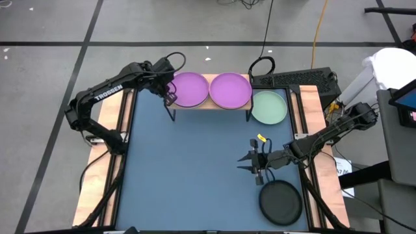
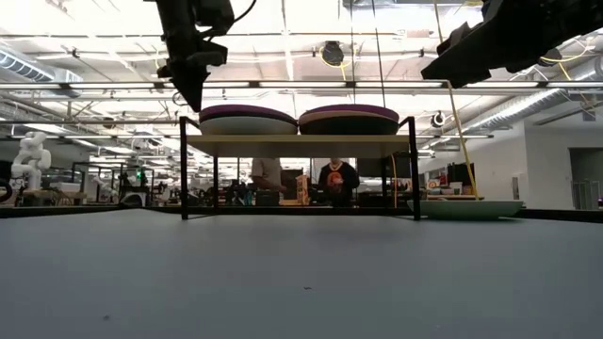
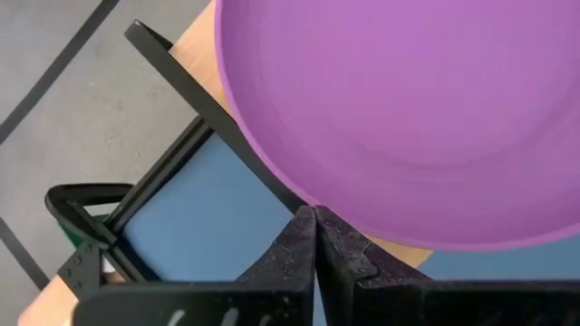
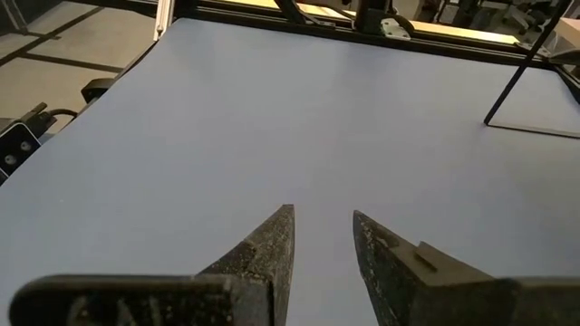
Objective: Place and stack plates onto a shelf
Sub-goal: Stack the purple plate on top of the dark green plate on the shelf
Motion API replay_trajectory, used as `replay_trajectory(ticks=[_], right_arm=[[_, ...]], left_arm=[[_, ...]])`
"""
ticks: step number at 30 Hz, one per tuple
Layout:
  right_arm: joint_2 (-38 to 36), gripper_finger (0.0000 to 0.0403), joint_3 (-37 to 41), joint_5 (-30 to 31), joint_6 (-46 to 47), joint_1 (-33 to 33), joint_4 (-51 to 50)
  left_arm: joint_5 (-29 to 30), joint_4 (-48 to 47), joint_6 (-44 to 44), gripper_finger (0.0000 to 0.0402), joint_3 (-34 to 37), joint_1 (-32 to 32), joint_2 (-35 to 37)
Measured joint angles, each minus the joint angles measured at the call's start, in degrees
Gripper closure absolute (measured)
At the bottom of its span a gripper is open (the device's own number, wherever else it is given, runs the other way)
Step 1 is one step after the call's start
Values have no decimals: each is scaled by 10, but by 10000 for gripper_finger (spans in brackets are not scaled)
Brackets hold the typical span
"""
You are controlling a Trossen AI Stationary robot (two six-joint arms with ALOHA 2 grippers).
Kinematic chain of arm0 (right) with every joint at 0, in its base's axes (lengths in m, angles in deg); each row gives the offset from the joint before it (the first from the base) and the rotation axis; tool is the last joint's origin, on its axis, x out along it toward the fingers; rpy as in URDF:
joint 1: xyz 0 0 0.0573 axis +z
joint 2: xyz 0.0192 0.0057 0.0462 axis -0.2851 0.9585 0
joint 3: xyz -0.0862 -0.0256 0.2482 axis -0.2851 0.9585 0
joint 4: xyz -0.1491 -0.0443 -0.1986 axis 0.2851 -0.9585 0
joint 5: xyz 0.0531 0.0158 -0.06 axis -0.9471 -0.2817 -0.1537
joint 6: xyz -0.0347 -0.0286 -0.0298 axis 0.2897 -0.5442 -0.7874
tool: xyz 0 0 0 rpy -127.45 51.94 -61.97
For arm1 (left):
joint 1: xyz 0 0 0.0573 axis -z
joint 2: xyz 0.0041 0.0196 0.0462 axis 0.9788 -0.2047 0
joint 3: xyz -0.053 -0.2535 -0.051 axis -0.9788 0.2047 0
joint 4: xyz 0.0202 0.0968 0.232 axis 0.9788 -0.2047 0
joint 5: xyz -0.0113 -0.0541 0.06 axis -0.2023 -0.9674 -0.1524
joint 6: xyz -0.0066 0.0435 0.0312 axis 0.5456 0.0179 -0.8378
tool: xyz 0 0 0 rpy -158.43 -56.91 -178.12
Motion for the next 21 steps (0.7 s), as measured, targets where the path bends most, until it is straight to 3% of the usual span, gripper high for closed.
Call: replay_trajectory(ticks=[21], right_arm=[[0, 303, 0, 0, -2, 0, 0]], left_arm=[[19, 13, 24, 399, 0, 7, 0]])
